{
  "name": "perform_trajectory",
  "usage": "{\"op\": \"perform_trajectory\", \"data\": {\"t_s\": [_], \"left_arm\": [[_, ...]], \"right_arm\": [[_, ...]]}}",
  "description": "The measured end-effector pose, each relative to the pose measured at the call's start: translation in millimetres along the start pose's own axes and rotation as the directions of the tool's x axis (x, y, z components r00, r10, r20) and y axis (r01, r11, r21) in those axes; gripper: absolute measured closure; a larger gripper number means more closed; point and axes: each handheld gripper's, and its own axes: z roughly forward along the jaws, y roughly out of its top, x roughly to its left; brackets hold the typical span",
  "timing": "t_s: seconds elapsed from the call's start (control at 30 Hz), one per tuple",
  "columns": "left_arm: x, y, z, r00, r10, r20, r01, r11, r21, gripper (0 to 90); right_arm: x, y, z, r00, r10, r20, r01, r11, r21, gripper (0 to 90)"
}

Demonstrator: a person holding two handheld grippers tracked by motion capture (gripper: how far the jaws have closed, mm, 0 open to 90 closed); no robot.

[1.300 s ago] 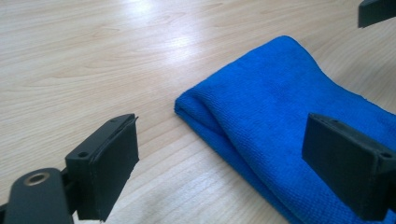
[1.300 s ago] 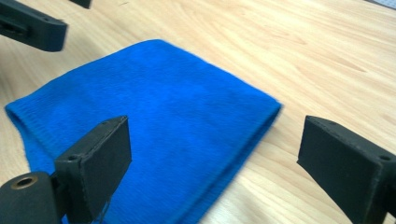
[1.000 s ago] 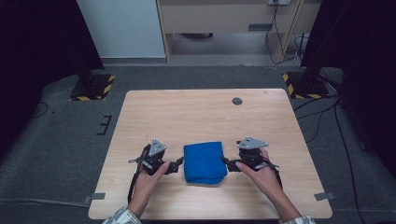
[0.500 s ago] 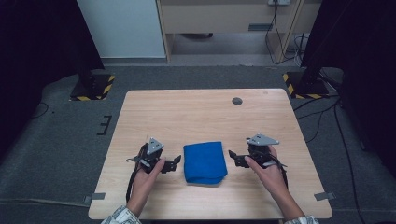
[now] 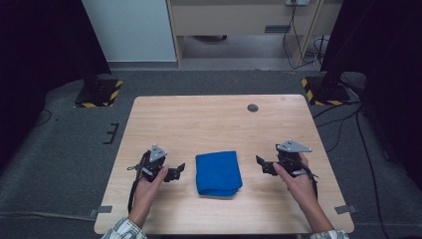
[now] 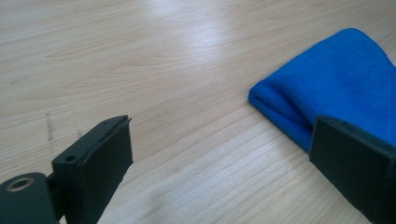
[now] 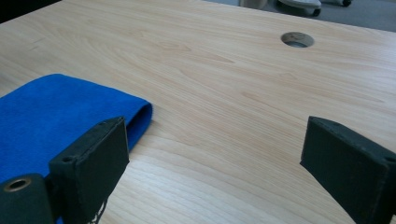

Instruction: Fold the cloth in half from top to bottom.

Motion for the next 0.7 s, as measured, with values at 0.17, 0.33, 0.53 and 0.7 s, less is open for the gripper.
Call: {"op": "perform_trajectory", "data": {"t_s": [0.17,0.33,0.53,0.7], "left_arm": [[9.5,-1.0,-2.6,0.9998,-0.02,0.001,0.02,0.9998,0.008,5.5],[16.8,-2.4,-4.7,0.9996,-0.027,-0.01,0.027,0.9995,0.018,5.6],[23.3,-3.2,-5.8,0.9986,-0.054,-0.003,0.054,0.9982,0.028,7.0],[31.0,-5.3,1.6,0.9998,-0.007,-0.019,0.008,0.9967,0.081,7.0]], "right_arm": [[-10.9,-2.7,-4.1,0.9994,0.019,0.027,-0.019,1.0,-0.001,7.5],[-21.8,-6.0,-8.0,0.998,0.036,0.052,-0.036,0.999,0.003,7.6],[-40.9,-11.4,-14.9,0.9938,0.07,0.086,-0.071,0.997,0.005,8.0],[-55.7,-22.7,-12.3,0.9887,0.1,0.111,-0.107,0.993,0.056,8.8]]}}
